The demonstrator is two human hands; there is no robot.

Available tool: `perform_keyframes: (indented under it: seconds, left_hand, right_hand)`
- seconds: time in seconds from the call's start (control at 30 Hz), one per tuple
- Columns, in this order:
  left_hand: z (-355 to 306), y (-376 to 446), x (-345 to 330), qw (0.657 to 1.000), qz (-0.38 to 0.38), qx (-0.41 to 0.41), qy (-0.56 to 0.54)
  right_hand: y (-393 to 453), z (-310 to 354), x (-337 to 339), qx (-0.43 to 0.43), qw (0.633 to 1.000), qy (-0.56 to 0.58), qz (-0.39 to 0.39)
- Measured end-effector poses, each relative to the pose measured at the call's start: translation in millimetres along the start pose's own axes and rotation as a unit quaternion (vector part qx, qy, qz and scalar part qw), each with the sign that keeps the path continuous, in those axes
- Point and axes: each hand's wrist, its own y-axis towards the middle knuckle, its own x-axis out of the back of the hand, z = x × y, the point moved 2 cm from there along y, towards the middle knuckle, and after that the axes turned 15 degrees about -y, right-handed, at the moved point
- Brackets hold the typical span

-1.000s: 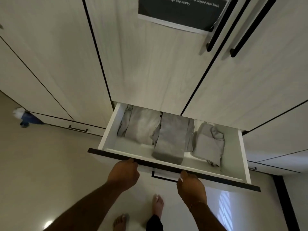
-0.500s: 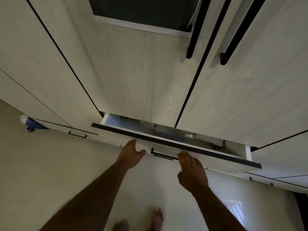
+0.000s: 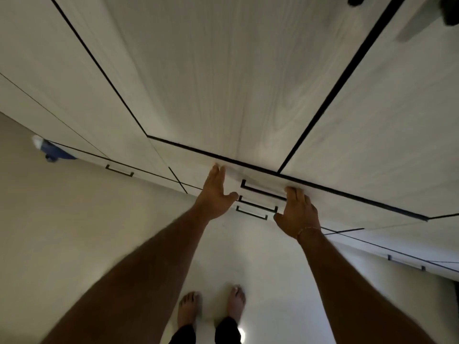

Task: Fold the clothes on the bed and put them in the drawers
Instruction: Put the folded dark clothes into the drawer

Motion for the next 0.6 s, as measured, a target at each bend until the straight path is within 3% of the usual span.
perform_keyframes:
  seconds: [0.1,0.17,0.27,0.37,0.5,0.6]
  left_hand:
    - [21,-9,-3,0.991,-0.015,-0.041,0.126]
    - [41,-11,-14,0.979,0.042,-0.035,0.196]
    - [77,0,-44,0.952,0.161,-0.042,0.257]
    - [111,41,-88,0.931,0.225,-0.049,0.283]
    - [135,100,-137,0.940,0.216,-0.063,0.256]
    - [161,121,-154,0.922,0.219,-0.076,0.308]
  right_hand:
    - [-15,5,-22,-0.024,0.995,0.040,-0.092]
    - [-28,15,-50,0.006,0.990,0.028,-0.141]
    - [-27,36,-107,0.100,0.994,-0.038,-0.017]
    - [15,38,-167,0.071,0.996,-0.029,0.046]
    - [82,33,-211,0.030,0.997,-0.048,0.059]
    - [108,40,-233,0.034,0.992,-0.082,0.092]
